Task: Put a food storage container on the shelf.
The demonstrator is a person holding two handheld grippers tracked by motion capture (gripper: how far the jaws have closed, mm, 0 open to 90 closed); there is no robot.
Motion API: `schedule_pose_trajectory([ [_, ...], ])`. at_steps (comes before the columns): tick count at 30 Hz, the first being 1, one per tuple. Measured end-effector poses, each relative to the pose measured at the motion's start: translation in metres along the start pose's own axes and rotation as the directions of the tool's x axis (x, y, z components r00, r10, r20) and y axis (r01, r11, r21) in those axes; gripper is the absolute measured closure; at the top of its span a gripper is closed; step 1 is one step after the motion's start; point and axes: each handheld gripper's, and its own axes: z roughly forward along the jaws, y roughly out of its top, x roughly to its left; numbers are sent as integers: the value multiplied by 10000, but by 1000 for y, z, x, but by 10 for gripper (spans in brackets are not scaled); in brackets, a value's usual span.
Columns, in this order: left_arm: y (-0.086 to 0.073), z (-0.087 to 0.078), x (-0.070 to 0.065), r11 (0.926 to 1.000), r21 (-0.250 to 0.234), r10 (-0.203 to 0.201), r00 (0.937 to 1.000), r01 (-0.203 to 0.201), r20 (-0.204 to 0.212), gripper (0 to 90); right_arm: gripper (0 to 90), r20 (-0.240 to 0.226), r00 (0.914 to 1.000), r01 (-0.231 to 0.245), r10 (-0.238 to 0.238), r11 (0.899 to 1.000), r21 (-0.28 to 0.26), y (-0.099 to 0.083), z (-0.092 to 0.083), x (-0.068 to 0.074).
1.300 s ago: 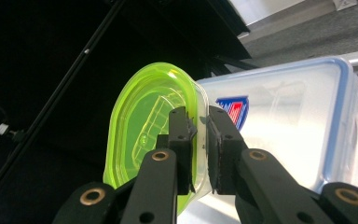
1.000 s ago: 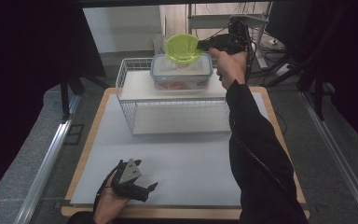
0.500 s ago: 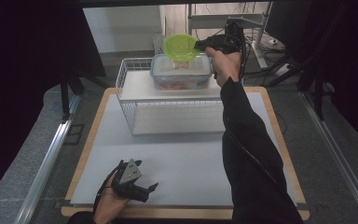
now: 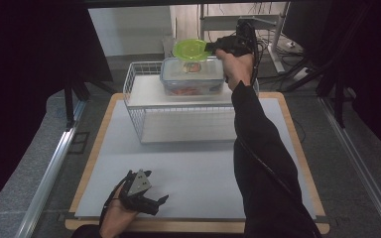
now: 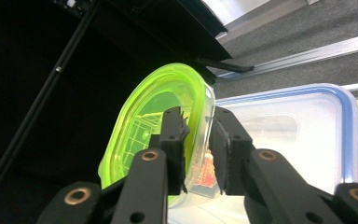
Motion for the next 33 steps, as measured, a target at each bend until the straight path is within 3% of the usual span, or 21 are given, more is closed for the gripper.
schedule_pose_trajectory([
  [6, 0, 0, 0, 10000, -26, -20, 10000, 20, -3, 32, 674, -72, 9999, 94, -95, 9999, -43, 0, 2, 0],
  [11, 0, 0, -1, 10000, -16, 1, 10000, -1, 4, 32, 591, -358, 9980, 518, -523, 9986, -136, -2, -1, 0],
  [23, 0, 1, -2, 9999, 24, 100, 9999, -100, -10, 32, 367, -738, 9863, 1453, -1477, 9887, -379, -5, -26, -9],
  [28, 0, 1, -2, 9999, 29, 107, 9999, -106, -29, 32, 289, -794, 9753, 2050, -2060, 9786, -203, -14, -37, -11],
  [33, 1, 0, -2, 9999, -14, 123, 9999, -123, -20, 32, 253, -820, 9584, 2734, -2732, 9619, -98, -27, -48, -11],
])
